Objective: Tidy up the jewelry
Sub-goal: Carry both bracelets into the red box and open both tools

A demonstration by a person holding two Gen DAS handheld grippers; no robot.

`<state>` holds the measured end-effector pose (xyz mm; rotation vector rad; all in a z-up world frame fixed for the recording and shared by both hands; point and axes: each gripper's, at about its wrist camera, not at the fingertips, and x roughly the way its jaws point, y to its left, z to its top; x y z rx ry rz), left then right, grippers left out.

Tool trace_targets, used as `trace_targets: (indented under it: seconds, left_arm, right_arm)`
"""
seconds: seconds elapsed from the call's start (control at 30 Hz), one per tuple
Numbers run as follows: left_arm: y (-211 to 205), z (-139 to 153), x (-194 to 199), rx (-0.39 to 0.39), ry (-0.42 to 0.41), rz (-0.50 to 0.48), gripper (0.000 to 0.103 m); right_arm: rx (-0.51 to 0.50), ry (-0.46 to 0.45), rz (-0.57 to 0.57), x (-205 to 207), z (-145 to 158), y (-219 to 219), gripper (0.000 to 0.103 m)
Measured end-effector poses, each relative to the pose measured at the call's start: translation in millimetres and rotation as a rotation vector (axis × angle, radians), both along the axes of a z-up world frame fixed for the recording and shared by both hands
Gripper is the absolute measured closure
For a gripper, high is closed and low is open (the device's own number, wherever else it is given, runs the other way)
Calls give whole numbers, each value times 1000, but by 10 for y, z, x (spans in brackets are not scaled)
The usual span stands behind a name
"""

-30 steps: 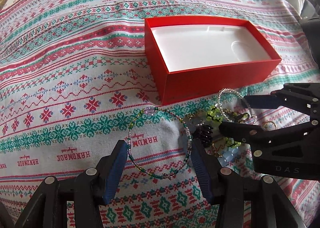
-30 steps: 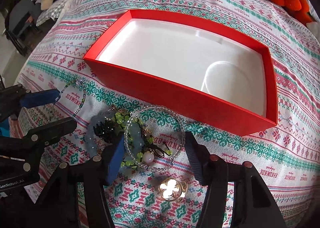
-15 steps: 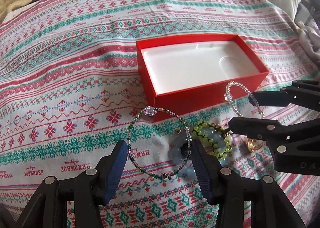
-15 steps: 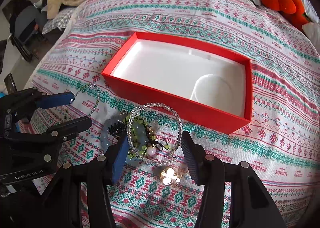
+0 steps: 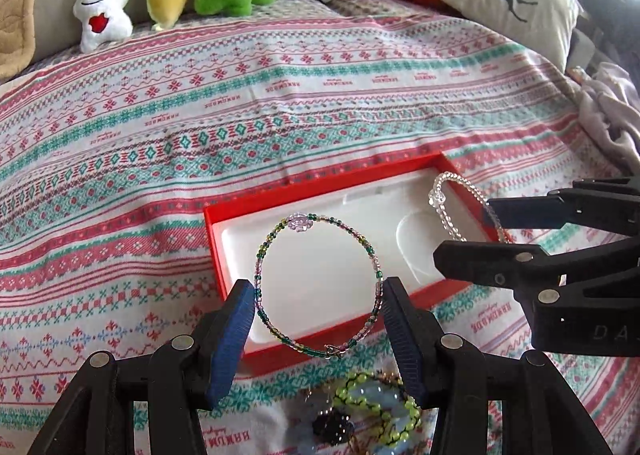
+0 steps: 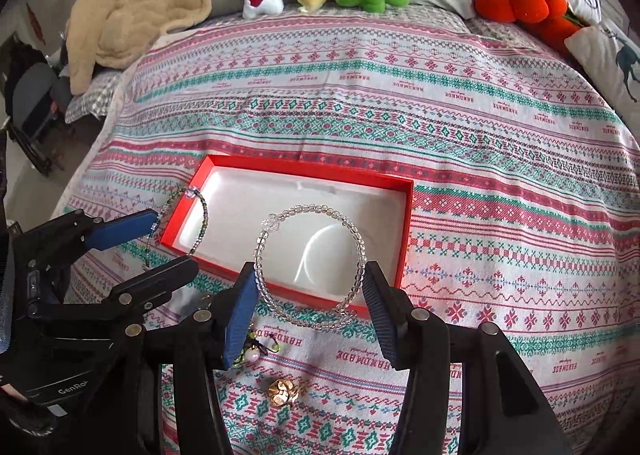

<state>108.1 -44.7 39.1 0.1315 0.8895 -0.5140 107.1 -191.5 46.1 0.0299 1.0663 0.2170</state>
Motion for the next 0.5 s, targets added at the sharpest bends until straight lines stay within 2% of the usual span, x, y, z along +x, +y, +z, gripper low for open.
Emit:
trace_targets:
  seconds: [0.2,0.33,0.5]
  left_arm:
    - [-57,-122,192,-9,6,20,47]
    - [-81,-219,261,16,10,27,47]
    - [-133,-239,248,58,-23,15,45]
  right_arm:
    - [25,8,-13,140,-74,-92,45]
    - [35,10,-9,213,-113,-145,45]
    - [55,5,0,228,-110,-164,45]
